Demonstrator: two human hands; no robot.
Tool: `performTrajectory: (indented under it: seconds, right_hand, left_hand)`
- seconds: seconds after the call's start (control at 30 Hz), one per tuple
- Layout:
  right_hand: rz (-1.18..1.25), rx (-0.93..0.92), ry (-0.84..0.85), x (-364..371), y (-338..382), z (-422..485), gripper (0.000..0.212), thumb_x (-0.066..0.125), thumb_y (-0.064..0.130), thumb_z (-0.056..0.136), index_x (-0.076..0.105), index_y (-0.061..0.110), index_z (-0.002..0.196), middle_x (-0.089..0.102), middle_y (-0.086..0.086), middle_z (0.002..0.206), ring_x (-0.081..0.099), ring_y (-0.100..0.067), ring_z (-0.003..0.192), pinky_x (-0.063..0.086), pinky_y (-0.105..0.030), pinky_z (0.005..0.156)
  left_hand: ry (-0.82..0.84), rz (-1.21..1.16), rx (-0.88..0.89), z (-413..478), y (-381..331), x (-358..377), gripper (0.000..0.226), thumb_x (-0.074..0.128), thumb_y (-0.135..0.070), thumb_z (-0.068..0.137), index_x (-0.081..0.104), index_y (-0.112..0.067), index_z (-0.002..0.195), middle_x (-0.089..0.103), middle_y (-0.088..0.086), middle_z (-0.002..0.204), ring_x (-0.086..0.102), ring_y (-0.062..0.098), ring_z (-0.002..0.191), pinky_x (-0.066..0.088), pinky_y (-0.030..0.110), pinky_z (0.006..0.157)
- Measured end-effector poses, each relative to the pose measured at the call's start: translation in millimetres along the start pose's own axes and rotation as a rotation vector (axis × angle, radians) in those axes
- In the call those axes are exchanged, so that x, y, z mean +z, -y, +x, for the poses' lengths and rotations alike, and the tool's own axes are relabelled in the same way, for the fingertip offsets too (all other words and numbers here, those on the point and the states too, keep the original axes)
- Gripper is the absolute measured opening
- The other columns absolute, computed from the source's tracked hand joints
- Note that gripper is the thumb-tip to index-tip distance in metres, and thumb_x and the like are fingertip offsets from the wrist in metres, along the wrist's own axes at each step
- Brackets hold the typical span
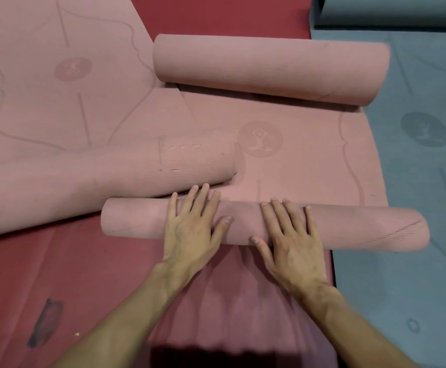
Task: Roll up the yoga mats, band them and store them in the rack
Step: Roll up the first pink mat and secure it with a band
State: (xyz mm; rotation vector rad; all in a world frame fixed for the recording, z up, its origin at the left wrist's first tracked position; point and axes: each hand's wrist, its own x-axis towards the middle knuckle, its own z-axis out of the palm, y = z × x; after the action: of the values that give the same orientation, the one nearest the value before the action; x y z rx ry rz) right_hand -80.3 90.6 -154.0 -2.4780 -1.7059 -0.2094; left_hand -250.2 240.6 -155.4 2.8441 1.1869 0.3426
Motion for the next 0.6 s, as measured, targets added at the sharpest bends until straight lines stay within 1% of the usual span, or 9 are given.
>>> performTrajectory:
  seconds: [0.17,0.23,0.33,0.4,0.47,0.53,0.6]
  right_hand:
    - [0.021,0.011,0.007,-1.0,2.0,0.3,0.071,0.041,0.056,0.102,0.045,0.011,0.156,0.046,-0.01,0.16,0.037,-0.034,0.151,0.023,-0.061,0.124]
    - [0.041,0.007,-0.021,-3.0,2.8,-0.8,0.069,0.046,0.055,0.101,0.048,0.01,0.154,0.047,-0.011,0.159,0.038,-0.034,0.15,0.024,-0.062,0.123]
    - [0.083,-0.085,-0.063,-4.7,-2.0,-2.4,0.067,0.057,0.052,0.098,0.052,0.012,0.151,0.051,-0.011,0.156,0.042,-0.034,0.148,0.028,-0.062,0.121]
    - [0.097,-0.13,-0.061,-5.5,-6.2,-1.6,0.065,0.059,0.053,0.097,0.054,0.014,0.149,0.054,-0.009,0.153,0.045,-0.033,0.145,0.03,-0.061,0.12]
    - [0.088,-0.124,-0.05,-7.5,-8.6,2.0,0.064,0.057,0.055,0.097,0.056,0.015,0.148,0.056,-0.006,0.15,0.048,-0.032,0.143,0.033,-0.061,0.119]
    - [0.076,-0.103,-0.017,-11.3,-8.1,7.1,0.065,0.056,0.057,0.096,0.058,0.016,0.146,0.058,-0.004,0.149,0.049,-0.031,0.143,0.036,-0.06,0.118]
    - [0.065,-0.091,0.019,-15.1,-6.0,11.7,0.065,0.054,0.058,0.095,0.059,0.017,0.145,0.059,-0.002,0.147,0.049,-0.03,0.142,0.037,-0.058,0.118]
  left_hand:
    - [0.011,0.024,-0.003,2.7,1.7,2.2,0.066,0.029,-0.059,0.103,0.056,-0.02,0.149,0.049,0.005,0.159,0.044,0.026,0.148,0.022,0.056,0.124]
    - [0.014,0.04,0.0,1.0,1.2,3.7,0.065,0.03,-0.058,0.104,0.057,-0.02,0.148,0.051,0.004,0.157,0.045,0.026,0.147,0.022,0.056,0.124]
    - [0.01,0.036,0.015,-0.5,2.0,3.8,0.064,0.03,-0.057,0.104,0.056,-0.02,0.149,0.051,0.005,0.157,0.046,0.027,0.146,0.024,0.058,0.123]
    - [-0.025,0.023,0.045,-2.7,4.3,3.4,0.063,0.032,-0.058,0.104,0.055,-0.021,0.151,0.049,0.006,0.158,0.045,0.028,0.147,0.024,0.06,0.122]
    - [-0.113,-0.004,0.125,-9.5,8.1,4.5,0.061,0.04,-0.057,0.104,0.057,-0.019,0.149,0.05,0.008,0.157,0.046,0.028,0.147,0.023,0.066,0.121]
    - [-0.206,-0.039,0.213,-18.9,12.7,6.1,0.061,0.055,-0.058,0.1,0.062,-0.016,0.144,0.055,0.008,0.153,0.049,0.028,0.144,0.025,0.07,0.118]
    - [-0.222,-0.035,0.246,-23.1,17.5,7.9,0.066,0.065,-0.059,0.094,0.062,-0.016,0.143,0.057,0.007,0.151,0.05,0.028,0.143,0.027,0.069,0.117]
